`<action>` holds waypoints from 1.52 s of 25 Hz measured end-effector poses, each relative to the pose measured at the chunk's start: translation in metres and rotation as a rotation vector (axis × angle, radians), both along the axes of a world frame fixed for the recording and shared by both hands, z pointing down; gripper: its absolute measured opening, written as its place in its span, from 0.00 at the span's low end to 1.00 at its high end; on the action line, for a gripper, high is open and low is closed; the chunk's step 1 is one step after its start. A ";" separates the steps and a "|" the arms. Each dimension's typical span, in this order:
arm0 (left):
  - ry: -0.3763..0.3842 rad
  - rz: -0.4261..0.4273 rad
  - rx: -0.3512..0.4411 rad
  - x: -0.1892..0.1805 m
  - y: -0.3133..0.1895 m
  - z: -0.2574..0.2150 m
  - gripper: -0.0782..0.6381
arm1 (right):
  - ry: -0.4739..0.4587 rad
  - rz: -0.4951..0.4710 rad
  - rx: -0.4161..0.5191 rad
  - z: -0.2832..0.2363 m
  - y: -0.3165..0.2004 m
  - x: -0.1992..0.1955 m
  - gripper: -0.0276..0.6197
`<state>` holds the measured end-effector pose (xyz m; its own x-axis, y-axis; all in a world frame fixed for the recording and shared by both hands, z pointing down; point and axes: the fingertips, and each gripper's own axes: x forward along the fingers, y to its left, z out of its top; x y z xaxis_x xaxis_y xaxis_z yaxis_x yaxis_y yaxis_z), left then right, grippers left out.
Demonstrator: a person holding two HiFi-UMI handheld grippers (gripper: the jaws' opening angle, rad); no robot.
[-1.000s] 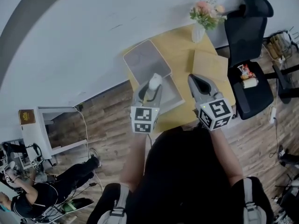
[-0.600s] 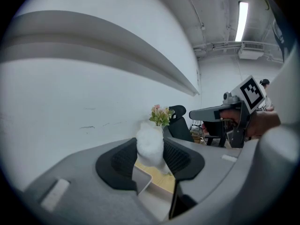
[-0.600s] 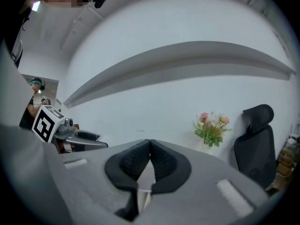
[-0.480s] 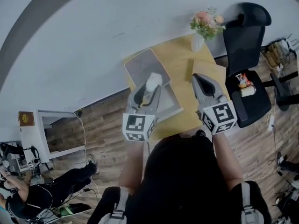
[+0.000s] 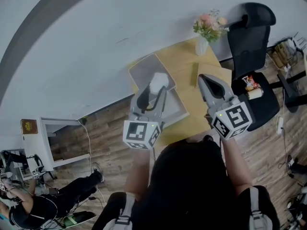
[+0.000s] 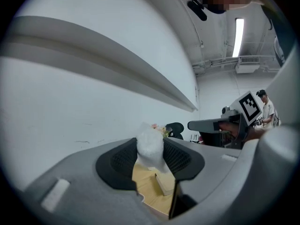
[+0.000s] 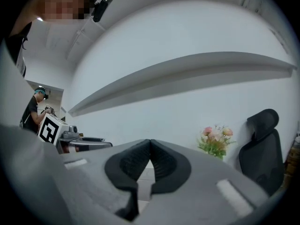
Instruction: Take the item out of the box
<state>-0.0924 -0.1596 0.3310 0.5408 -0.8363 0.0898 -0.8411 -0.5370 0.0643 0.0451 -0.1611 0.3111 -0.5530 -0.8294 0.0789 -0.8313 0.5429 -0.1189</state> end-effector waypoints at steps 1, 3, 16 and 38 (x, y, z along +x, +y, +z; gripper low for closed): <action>0.010 0.002 0.001 0.001 -0.001 -0.003 0.36 | -0.005 -0.007 0.002 -0.002 0.000 -0.001 0.05; 0.031 0.007 0.007 0.002 -0.001 -0.009 0.36 | -0.028 -0.030 0.000 -0.006 0.001 -0.002 0.05; 0.123 0.050 0.020 0.010 -0.006 -0.027 0.36 | -0.037 -0.092 0.007 -0.012 0.005 -0.010 0.04; 0.148 0.064 -0.003 0.013 0.008 -0.025 0.36 | 0.081 -0.101 0.042 -0.002 0.020 -0.017 0.04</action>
